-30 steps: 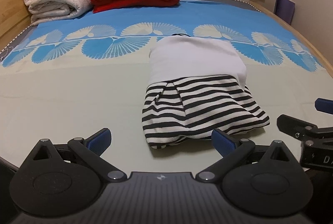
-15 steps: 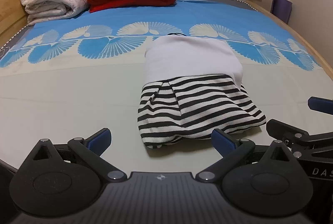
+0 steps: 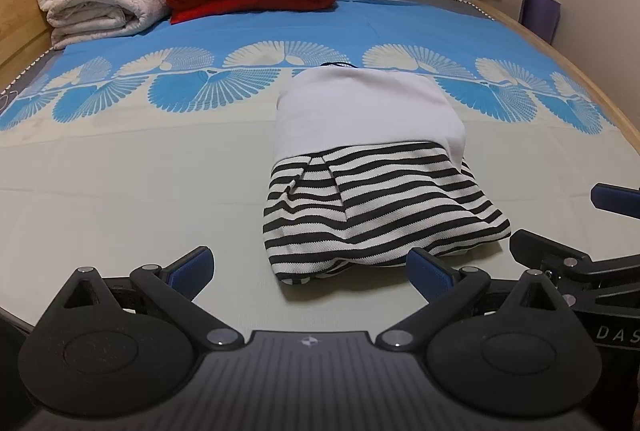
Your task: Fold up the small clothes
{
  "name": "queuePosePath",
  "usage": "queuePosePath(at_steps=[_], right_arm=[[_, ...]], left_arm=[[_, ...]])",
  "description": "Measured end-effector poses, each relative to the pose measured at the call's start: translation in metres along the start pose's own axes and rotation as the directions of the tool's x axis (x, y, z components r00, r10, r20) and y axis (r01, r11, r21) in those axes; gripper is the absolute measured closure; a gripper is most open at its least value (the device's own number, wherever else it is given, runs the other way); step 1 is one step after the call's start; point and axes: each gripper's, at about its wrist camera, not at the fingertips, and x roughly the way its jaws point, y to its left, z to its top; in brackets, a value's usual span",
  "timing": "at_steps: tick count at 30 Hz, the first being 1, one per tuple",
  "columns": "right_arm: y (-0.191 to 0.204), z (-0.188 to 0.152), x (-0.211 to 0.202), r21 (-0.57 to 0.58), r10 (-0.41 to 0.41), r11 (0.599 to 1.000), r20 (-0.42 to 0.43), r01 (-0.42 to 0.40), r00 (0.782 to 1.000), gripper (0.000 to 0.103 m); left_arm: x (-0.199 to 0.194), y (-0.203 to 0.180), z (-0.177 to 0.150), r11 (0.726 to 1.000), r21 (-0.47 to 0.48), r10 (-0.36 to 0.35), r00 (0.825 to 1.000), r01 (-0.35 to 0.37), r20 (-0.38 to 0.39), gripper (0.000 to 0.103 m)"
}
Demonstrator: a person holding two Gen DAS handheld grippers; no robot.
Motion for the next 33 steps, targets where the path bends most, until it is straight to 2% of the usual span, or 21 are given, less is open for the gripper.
queuePosePath(at_steps=[33], right_arm=[[0.0002, -0.0040, 0.0009, -0.037, -0.001, 0.999, -0.004, 0.001, 1.000, 0.006]], left_arm=[[0.0030, 0.0057, -0.0016, 1.000, -0.010, -0.013, 1.000, 0.013, -0.020, 0.001]])
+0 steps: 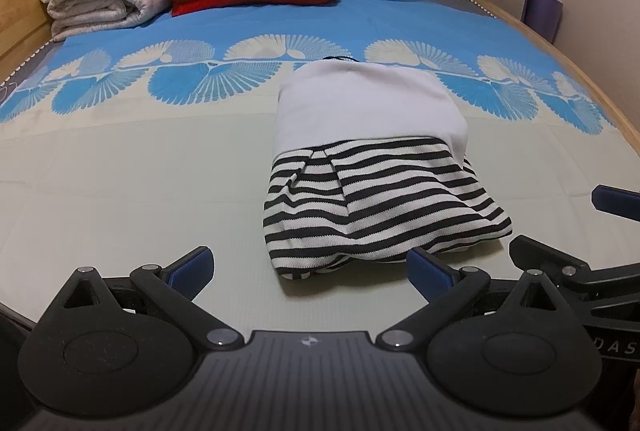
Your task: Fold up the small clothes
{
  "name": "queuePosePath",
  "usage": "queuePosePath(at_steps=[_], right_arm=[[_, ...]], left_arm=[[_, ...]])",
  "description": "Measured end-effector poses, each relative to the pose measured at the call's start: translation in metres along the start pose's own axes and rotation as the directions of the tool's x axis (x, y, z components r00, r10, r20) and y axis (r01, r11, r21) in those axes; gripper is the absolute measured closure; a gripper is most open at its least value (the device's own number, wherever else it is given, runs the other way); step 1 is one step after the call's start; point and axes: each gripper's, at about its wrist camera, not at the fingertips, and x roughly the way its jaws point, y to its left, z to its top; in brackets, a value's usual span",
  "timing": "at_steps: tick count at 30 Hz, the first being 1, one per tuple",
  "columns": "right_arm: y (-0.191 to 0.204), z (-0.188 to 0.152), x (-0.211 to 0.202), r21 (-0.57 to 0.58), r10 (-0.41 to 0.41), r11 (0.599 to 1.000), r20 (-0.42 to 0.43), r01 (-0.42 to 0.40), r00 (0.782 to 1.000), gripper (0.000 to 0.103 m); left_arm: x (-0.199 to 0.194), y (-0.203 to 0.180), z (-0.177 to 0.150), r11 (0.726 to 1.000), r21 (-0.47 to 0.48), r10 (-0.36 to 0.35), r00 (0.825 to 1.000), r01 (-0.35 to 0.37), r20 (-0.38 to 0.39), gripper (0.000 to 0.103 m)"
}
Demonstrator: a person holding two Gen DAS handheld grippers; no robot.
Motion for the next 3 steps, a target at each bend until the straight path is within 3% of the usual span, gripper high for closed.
queuePosePath(at_steps=[3], right_arm=[[-0.0001, -0.0005, 0.0011, 0.000, -0.001, 1.000, -0.003, 0.001, 1.000, 0.006]], left_arm=[[0.0000, -0.0007, 0.0000, 1.000, 0.004, 0.002, 1.000, -0.002, 0.002, 0.001]])
